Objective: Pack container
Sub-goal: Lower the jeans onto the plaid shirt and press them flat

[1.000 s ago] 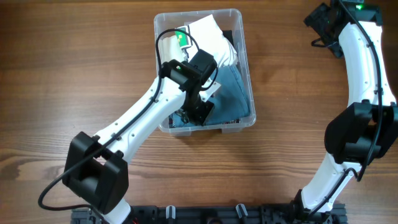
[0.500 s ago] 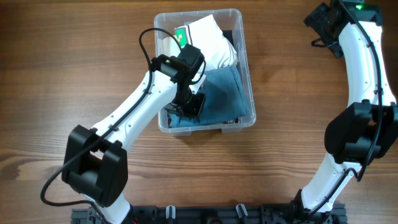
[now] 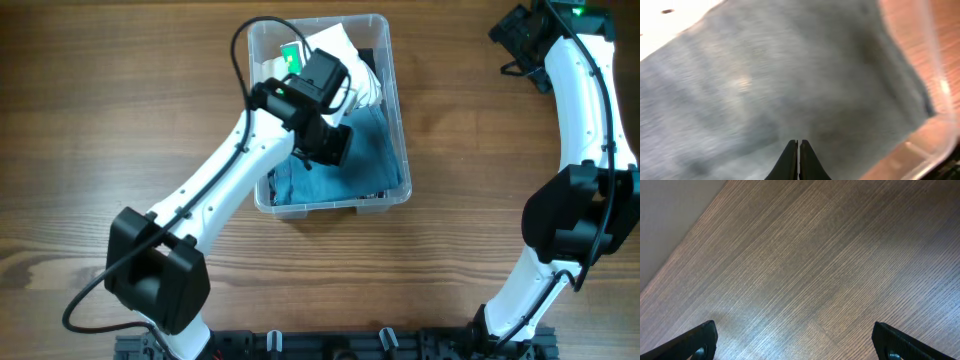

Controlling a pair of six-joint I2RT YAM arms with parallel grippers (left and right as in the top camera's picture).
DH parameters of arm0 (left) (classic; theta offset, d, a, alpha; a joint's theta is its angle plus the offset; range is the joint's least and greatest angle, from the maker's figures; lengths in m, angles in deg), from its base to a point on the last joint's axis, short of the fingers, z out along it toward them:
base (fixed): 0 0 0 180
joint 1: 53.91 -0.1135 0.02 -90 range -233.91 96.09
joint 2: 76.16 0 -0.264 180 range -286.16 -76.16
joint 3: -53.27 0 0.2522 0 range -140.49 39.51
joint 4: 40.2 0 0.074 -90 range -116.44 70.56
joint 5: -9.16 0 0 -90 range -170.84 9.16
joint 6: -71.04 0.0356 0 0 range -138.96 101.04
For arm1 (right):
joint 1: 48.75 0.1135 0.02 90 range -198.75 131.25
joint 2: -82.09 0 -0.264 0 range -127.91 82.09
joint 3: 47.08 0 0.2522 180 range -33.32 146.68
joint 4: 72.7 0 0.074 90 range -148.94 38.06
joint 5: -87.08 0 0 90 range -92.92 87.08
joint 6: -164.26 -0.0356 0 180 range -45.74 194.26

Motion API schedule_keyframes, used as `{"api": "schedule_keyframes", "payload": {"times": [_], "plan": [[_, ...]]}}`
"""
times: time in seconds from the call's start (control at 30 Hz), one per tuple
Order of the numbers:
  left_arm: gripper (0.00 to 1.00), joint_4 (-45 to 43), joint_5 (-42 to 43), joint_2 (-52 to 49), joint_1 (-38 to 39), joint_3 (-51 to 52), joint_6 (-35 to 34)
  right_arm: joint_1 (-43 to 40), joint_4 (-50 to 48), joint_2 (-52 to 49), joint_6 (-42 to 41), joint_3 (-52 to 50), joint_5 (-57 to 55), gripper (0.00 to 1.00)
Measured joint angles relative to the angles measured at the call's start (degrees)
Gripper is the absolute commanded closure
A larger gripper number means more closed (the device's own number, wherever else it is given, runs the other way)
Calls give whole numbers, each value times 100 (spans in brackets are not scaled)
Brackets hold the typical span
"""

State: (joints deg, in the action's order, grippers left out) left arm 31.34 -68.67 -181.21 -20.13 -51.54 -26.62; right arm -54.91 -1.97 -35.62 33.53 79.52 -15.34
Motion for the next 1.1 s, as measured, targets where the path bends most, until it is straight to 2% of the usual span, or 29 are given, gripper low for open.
{"api": "schedule_keyframes", "payload": {"times": [0.33, 0.53, 0.63, 0.73, 0.83, 0.9, 1.0, 1.1], "plan": [[96, -153, 216, -669, 348, -13, -127, 0, 0, 0, 0, 2, 0, 1], [96, -151, 234, -704, 367, -48, -127, 0, 0, 0, 0, 2, 0, 0], [91, -118, 232, -675, 367, -48, -127, 0, -2, 0, 0, 2, 0, 0], [87, 267, 96, -507, 391, -57, -129, 0, -2, 0, 0, 2, 2, 0], [87, 883, -553, -216, 417, -59, -223, 0, 0, 0, 0, 0, 0, 0], [88, 964, -890, -142, 407, -59, -310, 0, -2, 0, 0, 2, 0, 0], [88, 1108, -1172, -136, 369, -59, -411, 0, 0, 0, 0, 2, 0, 0], [88, 1779, -1287, -133, 280, -63, -544, 0, 0, 0, 0, 0, 2, 0]]}}
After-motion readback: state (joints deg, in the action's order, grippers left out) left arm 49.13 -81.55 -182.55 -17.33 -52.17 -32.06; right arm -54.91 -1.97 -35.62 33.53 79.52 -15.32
